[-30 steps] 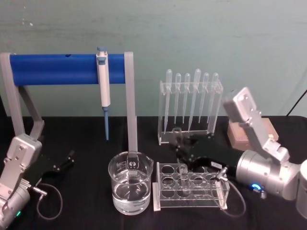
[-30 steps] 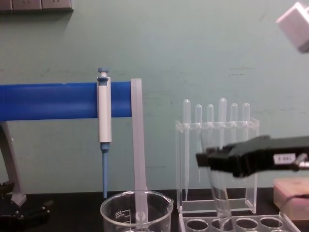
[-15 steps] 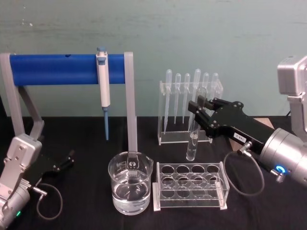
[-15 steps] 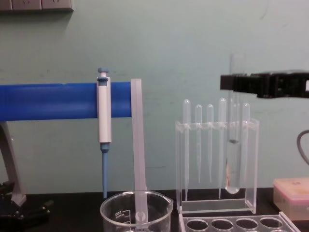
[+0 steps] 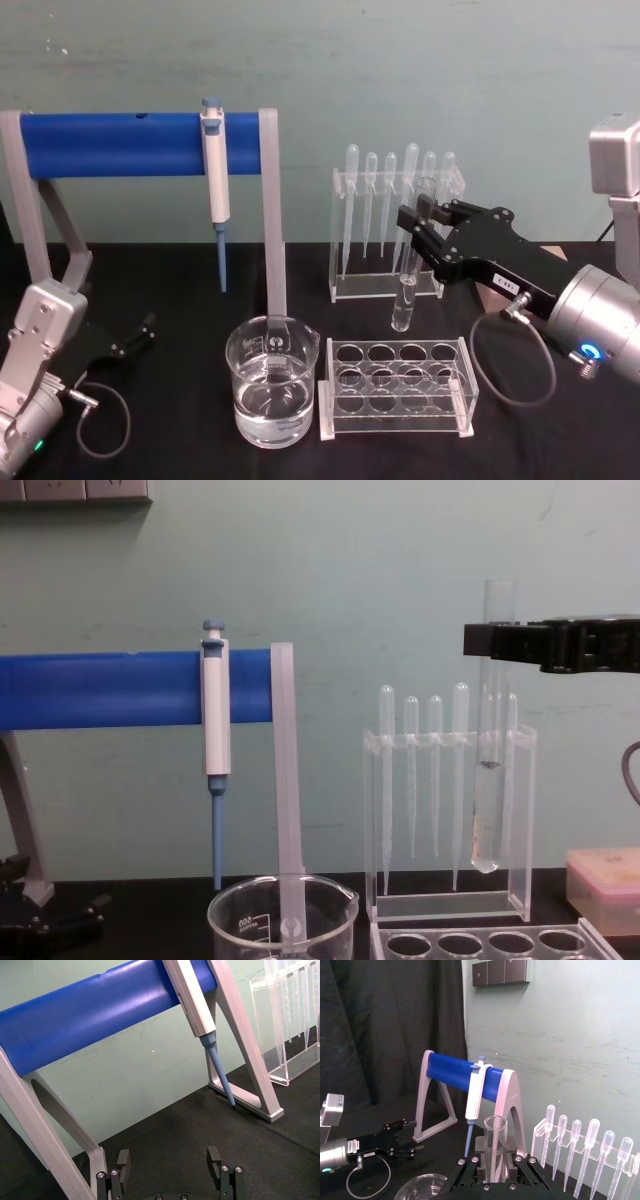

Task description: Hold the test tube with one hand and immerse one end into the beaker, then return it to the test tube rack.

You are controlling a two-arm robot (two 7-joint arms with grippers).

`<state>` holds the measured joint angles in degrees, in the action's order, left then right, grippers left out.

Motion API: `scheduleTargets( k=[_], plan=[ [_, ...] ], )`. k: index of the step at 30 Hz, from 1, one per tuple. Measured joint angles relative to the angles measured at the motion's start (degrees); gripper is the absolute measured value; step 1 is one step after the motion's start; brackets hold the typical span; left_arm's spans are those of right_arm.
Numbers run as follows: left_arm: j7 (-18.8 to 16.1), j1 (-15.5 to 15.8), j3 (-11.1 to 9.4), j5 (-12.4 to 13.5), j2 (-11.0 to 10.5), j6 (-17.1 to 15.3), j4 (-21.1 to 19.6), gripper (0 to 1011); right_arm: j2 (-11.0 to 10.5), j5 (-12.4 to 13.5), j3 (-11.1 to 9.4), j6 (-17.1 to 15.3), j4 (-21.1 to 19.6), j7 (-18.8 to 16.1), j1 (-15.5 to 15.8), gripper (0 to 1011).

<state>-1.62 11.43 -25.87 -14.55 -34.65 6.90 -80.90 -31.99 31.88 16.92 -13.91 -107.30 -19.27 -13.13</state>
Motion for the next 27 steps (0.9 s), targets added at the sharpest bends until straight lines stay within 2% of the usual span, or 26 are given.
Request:
scheduleTargets(
  k=[27],
  plan=[
    [0.0, 0.0, 0.0, 0.0, 0.0, 0.0, 0.0, 1000, 0.1, 0.0, 0.0, -0.2, 0.0, 0.0, -0.1, 224]
  ],
)
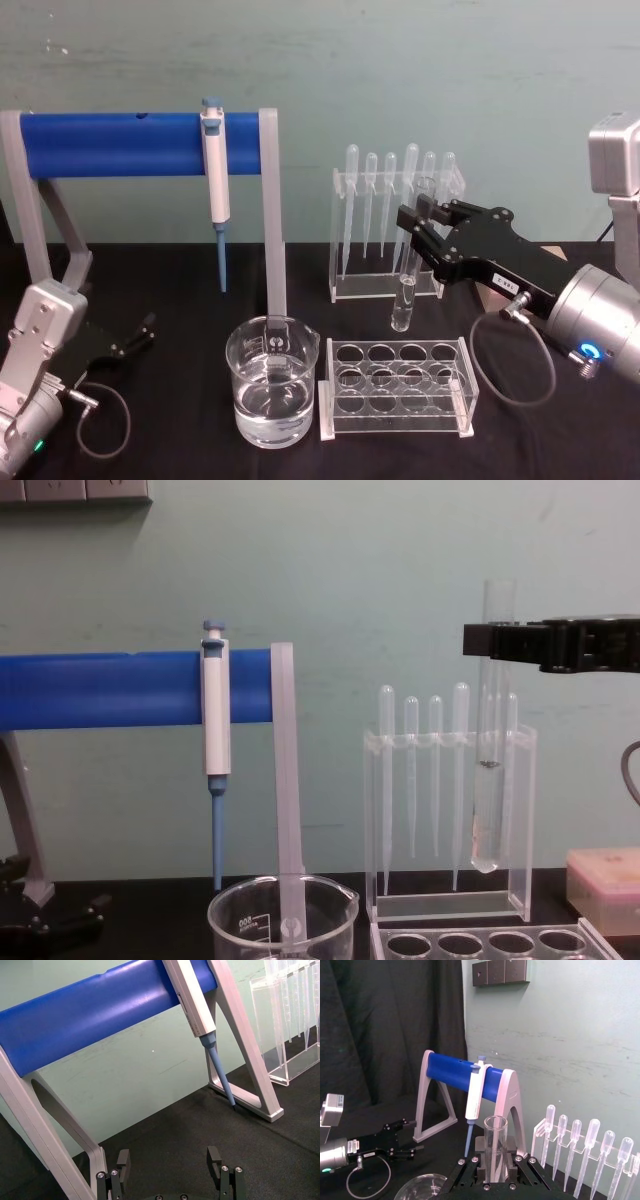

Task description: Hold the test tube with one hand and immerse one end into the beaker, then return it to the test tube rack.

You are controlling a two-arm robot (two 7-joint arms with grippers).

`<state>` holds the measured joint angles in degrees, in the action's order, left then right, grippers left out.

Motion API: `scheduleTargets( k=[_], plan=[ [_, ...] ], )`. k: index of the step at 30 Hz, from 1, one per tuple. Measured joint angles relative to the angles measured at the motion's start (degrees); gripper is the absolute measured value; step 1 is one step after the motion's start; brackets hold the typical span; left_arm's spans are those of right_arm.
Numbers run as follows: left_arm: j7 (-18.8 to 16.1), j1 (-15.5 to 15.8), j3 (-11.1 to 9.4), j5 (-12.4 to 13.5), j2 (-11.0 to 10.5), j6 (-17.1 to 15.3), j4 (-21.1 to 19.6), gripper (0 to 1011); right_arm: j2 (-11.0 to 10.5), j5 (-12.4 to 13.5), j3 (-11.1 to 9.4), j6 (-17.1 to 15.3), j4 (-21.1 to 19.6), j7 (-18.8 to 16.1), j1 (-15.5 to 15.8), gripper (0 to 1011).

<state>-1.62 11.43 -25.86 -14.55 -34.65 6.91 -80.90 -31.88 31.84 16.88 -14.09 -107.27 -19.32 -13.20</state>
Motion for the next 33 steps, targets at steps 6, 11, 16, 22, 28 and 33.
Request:
scheduleTargets(
  k=[6, 11, 16, 22, 28, 33],
  plan=[
    [0.0, 0.0, 0.0, 0.0, 0.0, 0.0, 0.0, 1000, 0.0, 0.0, 0.0, 0.0, 0.0, 0.0, 0.0, 224],
    [0.0, 0.0, 0.0, 0.0, 0.0, 0.0, 0.0, 1000, 0.0, 0.0, 0.0, 0.0, 0.0, 0.0, 0.0, 224],
    [0.0, 0.0, 0.0, 0.0, 0.0, 0.0, 0.0, 1000, 0.0, 0.0, 0.0, 0.0, 0.0, 0.0, 0.0, 224],
    [0.0, 0.0, 0.0, 0.0, 0.0, 0.0, 0.0, 1000, 0.0, 0.0, 0.0, 0.0, 0.0, 0.0, 0.0, 224],
    [0.0, 0.0, 0.0, 0.0, 0.0, 0.0, 0.0, 1000, 0.0, 0.0, 0.0, 0.0, 0.0, 0.0, 0.0, 224],
    [0.0, 0.0, 0.0, 0.0, 0.0, 0.0, 0.0, 1000, 0.0, 0.0, 0.0, 0.0, 0.0, 0.0, 0.0, 224]
  ],
)
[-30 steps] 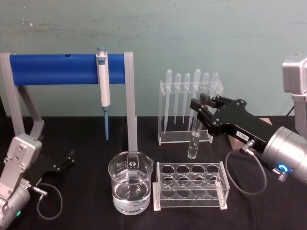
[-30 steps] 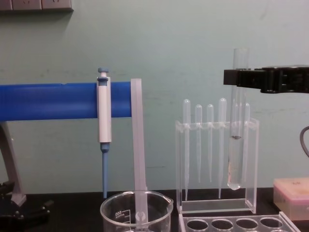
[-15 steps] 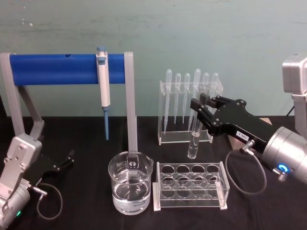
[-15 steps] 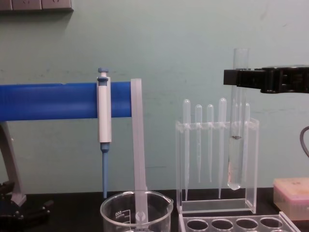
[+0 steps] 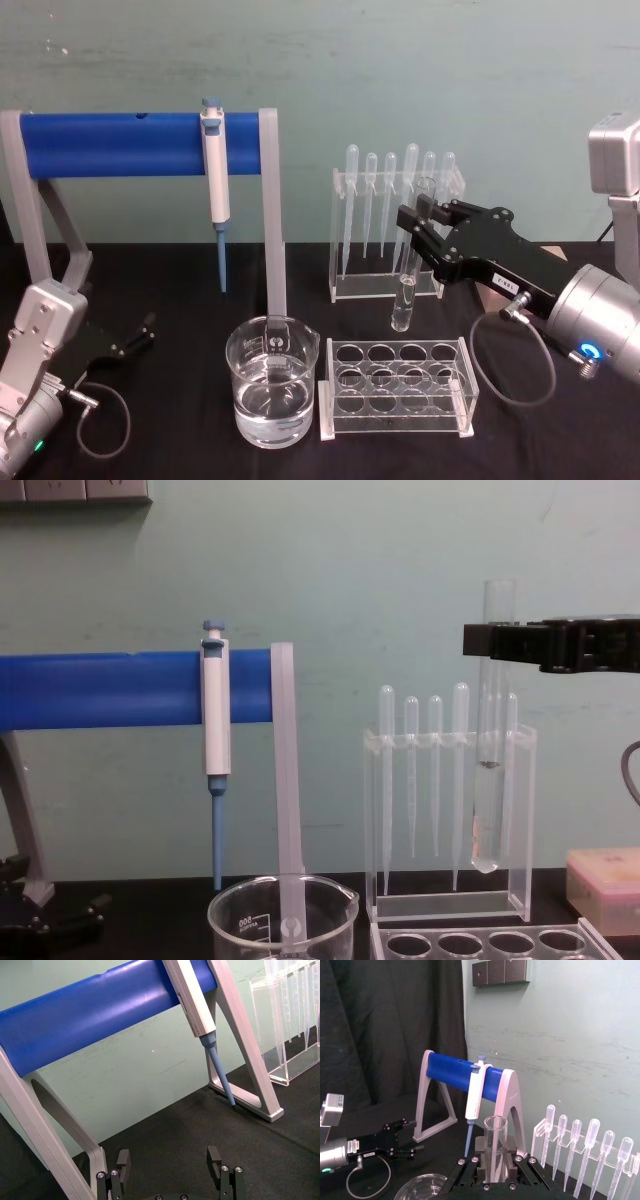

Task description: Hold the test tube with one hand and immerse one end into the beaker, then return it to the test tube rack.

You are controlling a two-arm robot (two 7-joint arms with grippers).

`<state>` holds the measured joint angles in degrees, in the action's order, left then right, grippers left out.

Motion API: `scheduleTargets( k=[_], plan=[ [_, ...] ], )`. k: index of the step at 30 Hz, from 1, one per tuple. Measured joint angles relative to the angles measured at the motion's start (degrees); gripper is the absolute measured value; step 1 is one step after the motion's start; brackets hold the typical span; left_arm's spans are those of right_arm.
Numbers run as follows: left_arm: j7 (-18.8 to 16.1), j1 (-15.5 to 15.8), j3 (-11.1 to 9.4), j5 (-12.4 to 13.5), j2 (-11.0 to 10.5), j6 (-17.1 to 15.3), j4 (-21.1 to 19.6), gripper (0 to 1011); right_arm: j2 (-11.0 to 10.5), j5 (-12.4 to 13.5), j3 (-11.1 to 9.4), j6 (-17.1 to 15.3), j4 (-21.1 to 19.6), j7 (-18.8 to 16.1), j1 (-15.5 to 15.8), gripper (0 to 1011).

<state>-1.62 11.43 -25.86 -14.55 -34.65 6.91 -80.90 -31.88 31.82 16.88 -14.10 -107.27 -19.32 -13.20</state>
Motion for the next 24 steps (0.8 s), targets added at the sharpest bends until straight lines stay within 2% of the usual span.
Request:
scheduleTargets(
  k=[24],
  plan=[
    [0.0, 0.0, 0.0, 0.0, 0.0, 0.0, 0.0, 1000, 0.0, 0.0, 0.0, 0.0, 0.0, 0.0, 0.0, 224]
  ],
)
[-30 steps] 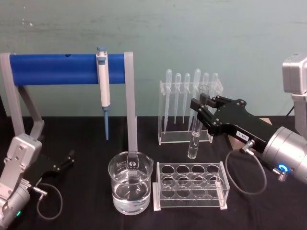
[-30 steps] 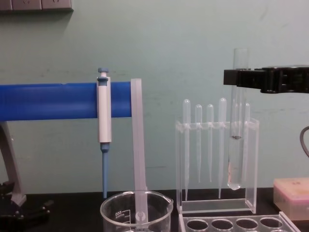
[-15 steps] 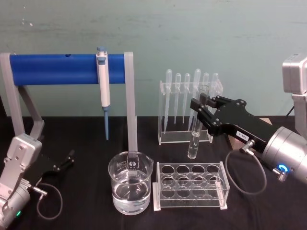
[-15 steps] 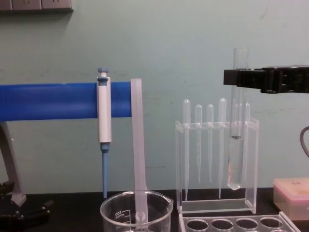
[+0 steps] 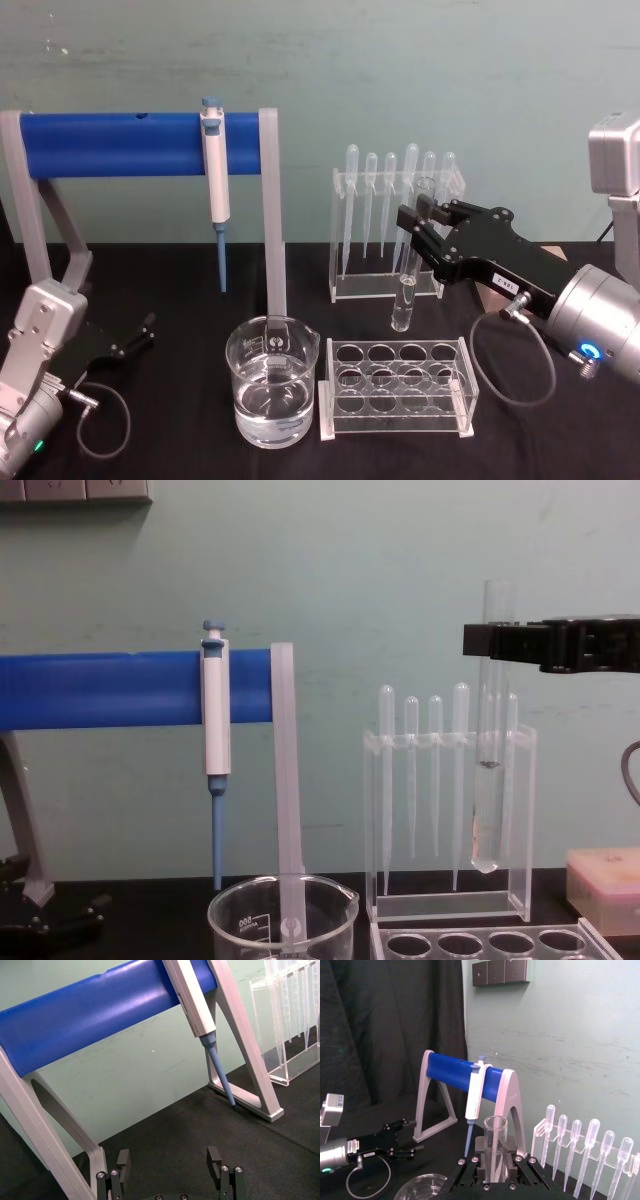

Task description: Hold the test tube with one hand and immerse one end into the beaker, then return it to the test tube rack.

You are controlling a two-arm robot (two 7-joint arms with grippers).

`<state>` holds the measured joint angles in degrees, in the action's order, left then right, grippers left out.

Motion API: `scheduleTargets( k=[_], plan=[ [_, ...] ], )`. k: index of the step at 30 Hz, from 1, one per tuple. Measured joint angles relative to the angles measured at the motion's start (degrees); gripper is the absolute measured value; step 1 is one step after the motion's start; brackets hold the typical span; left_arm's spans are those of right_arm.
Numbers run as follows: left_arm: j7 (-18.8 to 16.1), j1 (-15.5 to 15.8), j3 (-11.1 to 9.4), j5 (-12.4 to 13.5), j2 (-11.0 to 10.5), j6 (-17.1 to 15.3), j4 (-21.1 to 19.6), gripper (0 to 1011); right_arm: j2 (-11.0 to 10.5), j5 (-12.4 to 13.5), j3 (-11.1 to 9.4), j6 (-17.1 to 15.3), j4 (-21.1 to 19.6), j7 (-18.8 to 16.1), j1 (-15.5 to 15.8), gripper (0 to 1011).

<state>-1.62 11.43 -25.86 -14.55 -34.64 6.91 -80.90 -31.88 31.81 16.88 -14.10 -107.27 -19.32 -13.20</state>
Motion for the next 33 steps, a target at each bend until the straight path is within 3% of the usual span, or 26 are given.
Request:
scheduleTargets(
  k=[10, 15, 25, 33],
  plan=[
    [0.0, 0.0, 0.0, 0.0, 0.0, 0.0, 0.0, 1000, 0.2, 0.0, 1.6, -0.3, 0.2, -0.2, -1.5, 224],
    [0.0, 0.0, 0.0, 0.0, 0.0, 0.0, 0.0, 1000, 1.8, -0.2, 4.4, -0.8, 0.9, -1.0, -4.2, 224],
    [0.0, 0.0, 0.0, 0.0, 0.0, 0.0, 0.0, 1000, 7.3, -2.8, 12.6, 0.4, 6.0, -3.4, -10.9, 224],
    [0.0, 0.0, 0.0, 0.0, 0.0, 0.0, 0.0, 1000, 9.4, -4.9, 14.9, 2.9, 9.5, -4.1, -11.8, 224]
  ],
)
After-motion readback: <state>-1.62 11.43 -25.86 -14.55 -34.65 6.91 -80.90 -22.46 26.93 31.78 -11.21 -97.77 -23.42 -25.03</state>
